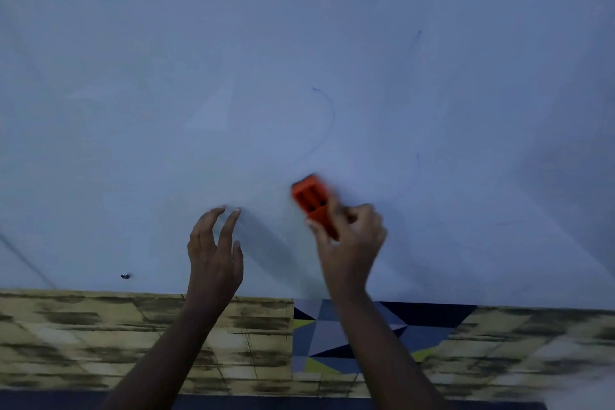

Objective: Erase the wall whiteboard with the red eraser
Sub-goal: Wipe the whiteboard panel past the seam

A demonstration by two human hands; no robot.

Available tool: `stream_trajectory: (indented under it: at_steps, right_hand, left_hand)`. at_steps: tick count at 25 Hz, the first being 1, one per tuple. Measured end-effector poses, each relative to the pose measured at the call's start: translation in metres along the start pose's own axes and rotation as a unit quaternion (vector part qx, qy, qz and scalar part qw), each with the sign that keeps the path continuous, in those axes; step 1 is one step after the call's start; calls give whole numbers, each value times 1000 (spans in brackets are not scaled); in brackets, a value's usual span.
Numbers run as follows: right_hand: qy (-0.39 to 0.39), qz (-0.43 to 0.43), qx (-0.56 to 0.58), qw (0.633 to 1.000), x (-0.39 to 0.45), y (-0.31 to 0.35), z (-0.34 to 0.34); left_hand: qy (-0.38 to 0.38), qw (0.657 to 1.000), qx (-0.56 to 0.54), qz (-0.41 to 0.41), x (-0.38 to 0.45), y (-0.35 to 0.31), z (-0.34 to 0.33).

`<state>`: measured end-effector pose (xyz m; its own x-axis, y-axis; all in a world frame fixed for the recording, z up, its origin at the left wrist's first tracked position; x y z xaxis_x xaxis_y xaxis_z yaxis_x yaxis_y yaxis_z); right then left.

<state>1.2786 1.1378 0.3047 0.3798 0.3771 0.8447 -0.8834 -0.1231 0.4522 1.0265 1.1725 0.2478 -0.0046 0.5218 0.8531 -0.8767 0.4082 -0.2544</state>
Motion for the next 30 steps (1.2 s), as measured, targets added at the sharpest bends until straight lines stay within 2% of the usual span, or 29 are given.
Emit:
stream_trajectory:
  at_steps: [2,4,9,12,15,18,20,21,22,24,25,27,30]
  right_hand:
    - [78,126,-61,987,-55,26,-39]
    - [98,205,-91,970,-93,35,-63]
    - [102,247,-89,960,-89,42,-59]
    - [61,162,-65,983,-36,32,-26]
    - [-18,-1,-34,999,30,-21,25]
    - [-72,-125,86,986,65,-59,62]
    - [-91,-197,188,958,71,-63,62]
    - [-92,-205,205,953,73,-53,56]
    - [-81,-180,182,963,74,-36,48]
    - [-34,-44,76,996,59,13,22]
    - [-6,26,31,999,42,35,7]
    - [44,123,-15,991,1,60,-21]
    - [53,174,-29,983,-30,65,-33]
  left_hand:
    - [-1,1000,-3,-1,1,3,0]
    - [1,1000,6,-15,2,6,1]
    - [-4,1000,10,-14,4,10,6]
    - [-15,1000,8,-10,10,5,8]
    - [-41,999,15,-23,29,-2,16]
    - [-75,997,22,-26,54,-4,26]
    - [-93,995,23,-27,65,-5,31]
    - [-101,994,22,-27,69,-6,33]
    - [-106,994,21,-27,72,-7,34]
    - [-112,993,21,-27,75,-7,35]
    - [-112,993,23,-27,75,-5,34]
    - [-109,993,26,-27,76,-1,34]
    - [-112,992,33,-38,79,-4,39]
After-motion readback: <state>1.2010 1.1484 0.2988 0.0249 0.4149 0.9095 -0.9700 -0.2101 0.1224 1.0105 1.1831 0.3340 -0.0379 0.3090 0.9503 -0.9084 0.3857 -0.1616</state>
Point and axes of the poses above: each hand's wrist, its own x-axis towards the middle knuckle, its own z-axis out of the back of the hand, y = z × x, the point moved 10 cm from there along x, towards the middle knuckle, and after that the axes turned 11 degrees about -y, right-handed, at the moved point
